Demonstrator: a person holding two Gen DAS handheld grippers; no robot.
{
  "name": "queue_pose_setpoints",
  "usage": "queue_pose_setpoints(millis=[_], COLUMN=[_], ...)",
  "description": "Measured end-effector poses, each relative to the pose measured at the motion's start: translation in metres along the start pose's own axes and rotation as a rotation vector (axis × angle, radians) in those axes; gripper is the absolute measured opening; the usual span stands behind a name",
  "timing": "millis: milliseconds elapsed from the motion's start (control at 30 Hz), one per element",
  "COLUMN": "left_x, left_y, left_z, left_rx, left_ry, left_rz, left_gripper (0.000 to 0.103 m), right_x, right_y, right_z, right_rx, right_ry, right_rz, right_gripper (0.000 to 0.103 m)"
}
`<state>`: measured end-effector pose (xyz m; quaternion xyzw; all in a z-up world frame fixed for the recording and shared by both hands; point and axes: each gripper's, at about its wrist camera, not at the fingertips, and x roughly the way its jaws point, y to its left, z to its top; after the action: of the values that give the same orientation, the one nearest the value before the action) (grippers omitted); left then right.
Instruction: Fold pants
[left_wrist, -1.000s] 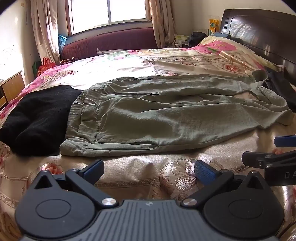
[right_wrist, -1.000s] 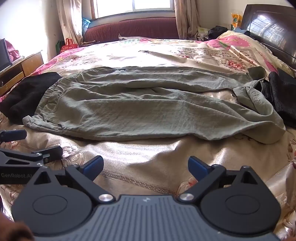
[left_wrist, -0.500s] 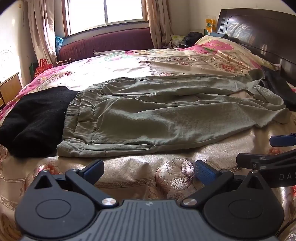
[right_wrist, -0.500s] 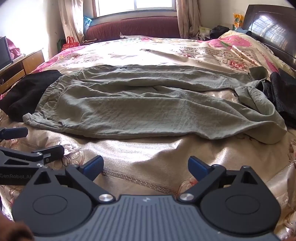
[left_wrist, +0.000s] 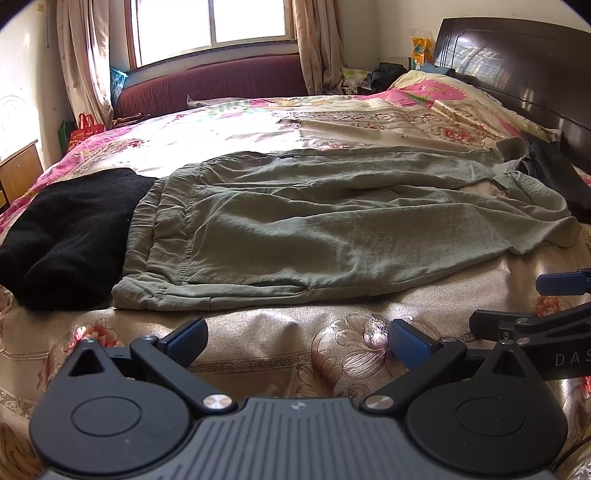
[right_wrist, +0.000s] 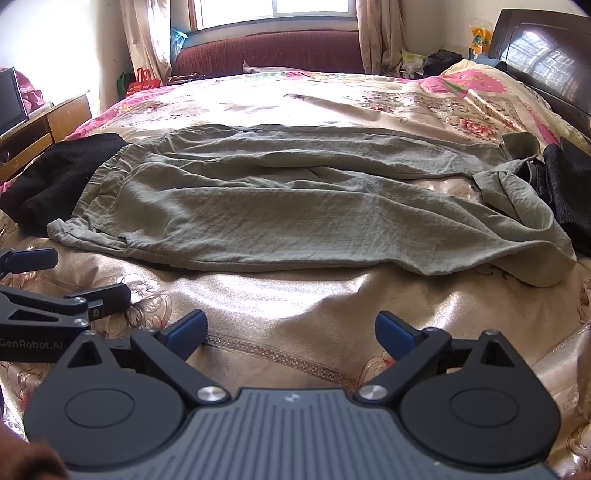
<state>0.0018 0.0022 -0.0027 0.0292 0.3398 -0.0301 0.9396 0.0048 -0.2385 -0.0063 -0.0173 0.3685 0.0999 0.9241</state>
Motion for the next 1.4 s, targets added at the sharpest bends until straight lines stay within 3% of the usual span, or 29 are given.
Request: queue_pose_setpoints(millis=[333,533,733,933,967,1100,1300,1367,1400], left_x=[-0.001,0.001,0.025,0.046,0.048,0.052,0.042,0.038,0.035], left_y=[0.017,0.042,0.074,0.084,0.084,0.089,0.105,0.109,0.112], left_z=[0.004,0.011,0.015,0.016,0.016,0.018,0.013,0.013,0.012], left_rx=[-0.059,-0.092,-0.109,-0.109,-0.105,-0.075,-0.081,-0.086,-0.094], left_ry=[-0.013,-0.056,-0.033,0.007,0.010,0.038,0.061,0.062,0.063], left_rz=[0.006,0.085,0.165,0.145,0.148,0.167,0.129,0.130,0.131], left_gripper=[0.103,0.103,0.103,0.103,0.100,0.063,0.047,0.044,0.044], right_x=[0.008,0.017,0.037,0.053,0.054,0.058,0.066,0.067,0.067], right_y=[0.014,0.035,0.059,0.089,0.093,0.105,0.117,0.124,0.128], right_z=[0.012,0.034,0.044,0.048,0.048,0.050,0.055,0.055,0.056], right_rx=[-0.057,-0.123,-0.222,-0.326,-0.342,-0.389,-0.408,-0.415,-0.417], right_ry=[-0.015,-0.053,-0.050,-0.042,-0.048,-0.053,-0.023,-0.015,-0.009], right_rz=[0.022,0.067,0.107,0.150,0.153,0.168,0.229,0.255,0.266], right_gripper=[0.097,0.096,0.096,0.096,0.096,0.095,0.076,0.060,0.057])
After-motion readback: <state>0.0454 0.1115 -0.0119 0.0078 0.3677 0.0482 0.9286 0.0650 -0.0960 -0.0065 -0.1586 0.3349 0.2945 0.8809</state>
